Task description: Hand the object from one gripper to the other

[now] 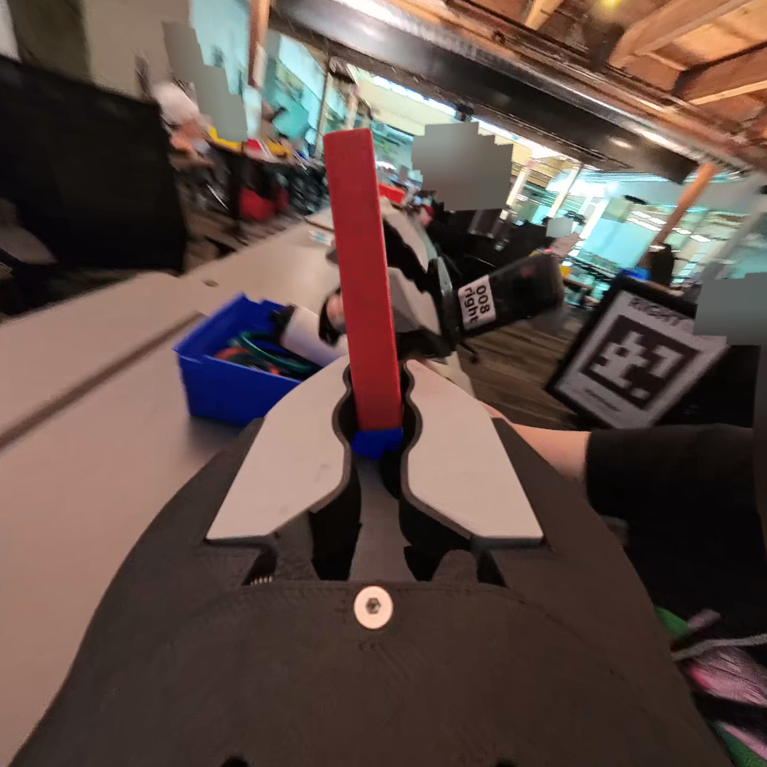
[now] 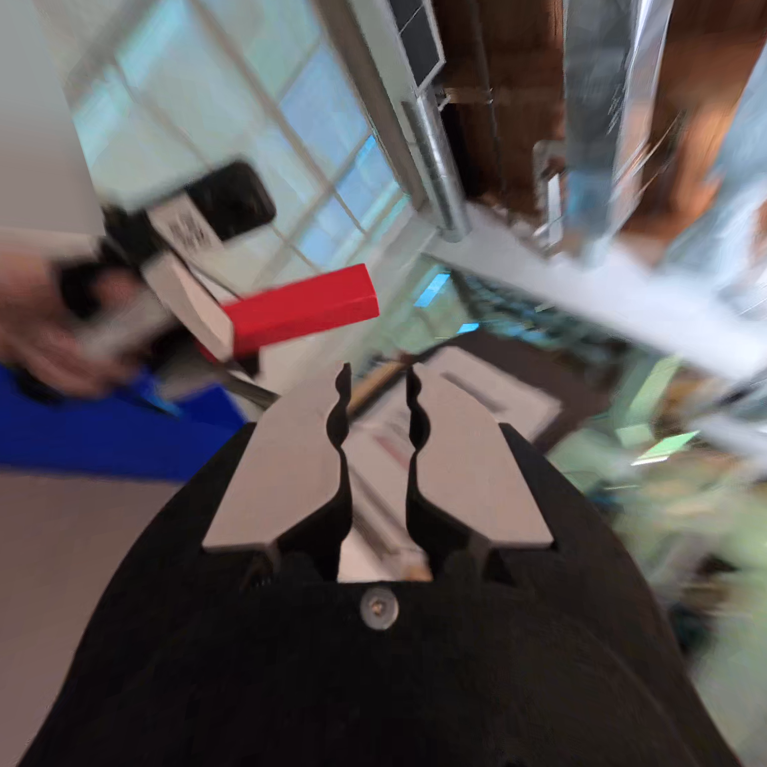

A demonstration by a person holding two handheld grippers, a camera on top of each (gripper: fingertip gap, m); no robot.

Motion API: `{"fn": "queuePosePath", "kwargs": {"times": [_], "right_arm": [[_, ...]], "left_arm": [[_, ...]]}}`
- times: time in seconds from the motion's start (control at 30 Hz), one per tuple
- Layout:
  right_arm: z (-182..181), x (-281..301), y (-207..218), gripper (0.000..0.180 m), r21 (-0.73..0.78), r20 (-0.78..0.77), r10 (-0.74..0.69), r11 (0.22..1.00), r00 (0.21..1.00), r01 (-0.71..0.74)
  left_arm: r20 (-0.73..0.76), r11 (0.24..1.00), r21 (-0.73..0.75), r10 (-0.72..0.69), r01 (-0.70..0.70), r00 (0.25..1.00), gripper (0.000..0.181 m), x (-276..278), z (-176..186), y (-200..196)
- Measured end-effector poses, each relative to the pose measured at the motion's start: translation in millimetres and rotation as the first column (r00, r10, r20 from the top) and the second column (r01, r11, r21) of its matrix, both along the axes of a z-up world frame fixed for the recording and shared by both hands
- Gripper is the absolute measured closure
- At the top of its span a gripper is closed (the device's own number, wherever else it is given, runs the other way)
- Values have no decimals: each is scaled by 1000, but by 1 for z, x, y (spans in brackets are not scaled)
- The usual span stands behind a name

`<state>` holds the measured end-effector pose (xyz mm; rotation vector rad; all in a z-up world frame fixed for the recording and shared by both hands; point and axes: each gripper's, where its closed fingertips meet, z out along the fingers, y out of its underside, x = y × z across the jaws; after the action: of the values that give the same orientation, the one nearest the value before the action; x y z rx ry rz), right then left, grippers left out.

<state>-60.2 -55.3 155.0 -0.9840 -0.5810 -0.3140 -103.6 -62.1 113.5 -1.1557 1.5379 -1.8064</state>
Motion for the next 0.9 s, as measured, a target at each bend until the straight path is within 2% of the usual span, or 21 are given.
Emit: {"fn": "queuePosePath", "kwargs": {"times": [0.03,0.07,0.1,0.13,0.17,0.2,0.23,0.27,0.33,0.43,0.47,0.5,0.53,0.57,0.6,0.63,0.7,0.8,0.83,0.9], "right_arm": [[2,-7,0,149,-56,-182,176,980,967,-189],[4,-15,-2,150,-78,-358,342,916,869,-392],[8,-22,-4,150,-65,-518,463,817,719,-573],[11,-27,-5,144,-37,-642,526,706,558,-707],[11,-30,-3,136,-22,-736,525,612,428,-790],[10,-36,-2,129,-22,-786,515,531,343,-847],[7,-42,0,128,-36,-817,492,477,301,-878],[1,-47,4,127,-76,-840,451,455,302,-887],[-9,-58,8,128,-156,-828,428,444,361,-883],[-13,-62,8,163,-208,-773,445,495,452,-844],[-15,-63,6,163,-236,-749,458,490,479,-839],[-18,-63,5,163,-275,-744,447,472,497,-837],[-21,-62,3,163,-306,-754,434,434,494,-847],[-21,-61,-4,163,-312,-776,436,362,455,-879],[-20,-60,-12,163,-301,-812,435,259,389,-918],[-22,-58,-21,163,-292,-853,407,146,326,-945],[-31,-57,-39,163,-301,-898,354,-60,262,-952],[-50,-64,-76,163,-350,-910,344,-334,232,-875],[-57,-67,-87,163,-372,-905,357,-402,230,-837],[-68,-75,-93,163,-407,-897,365,-453,251,-794]], "left_arm": [[37,999,24,25,-26,999,164,-1,4,2],[63,999,40,33,-35,997,164,-3,7,2],[77,998,47,35,-39,996,164,-4,10,1],[87,998,51,38,-42,996,164,-5,11,0],[85,997,61,32,-37,996,164,-5,10,-3],[69,997,76,24,-30,997,164,-5,7,-6],[57,995,89,31,-36,998,164,-3,5,-7],[62,994,99,41,-47,997,164,-2,4,-7],[71,993,106,36,-44,997,164,-1,3,-11],[41,992,127,16,-22,999,164,1,-5,-18],[31,990,141,1,-6,1000,164,1,-9,-21],[16,987,162,-14,12,1000,162,1,-13,-24],[-15,982,188,-30,33,999,148,1,-18,-26],[-52,975,214,-44,54,998,125,0,-24,-27],[-75,969,236,-53,69,996,110,-2,-27,-27],[-71,968,242,-58,73,996,105,-3,-27,-26],[-20,979,170,-112,114,993,104,-9,-16,-29],[44,956,58,-292,289,956,112,-26,-1,-46],[61,945,66,-325,321,944,112,-30,0,-50],[115,929,108,-364,353,924,113,-35,0,-58]]}}
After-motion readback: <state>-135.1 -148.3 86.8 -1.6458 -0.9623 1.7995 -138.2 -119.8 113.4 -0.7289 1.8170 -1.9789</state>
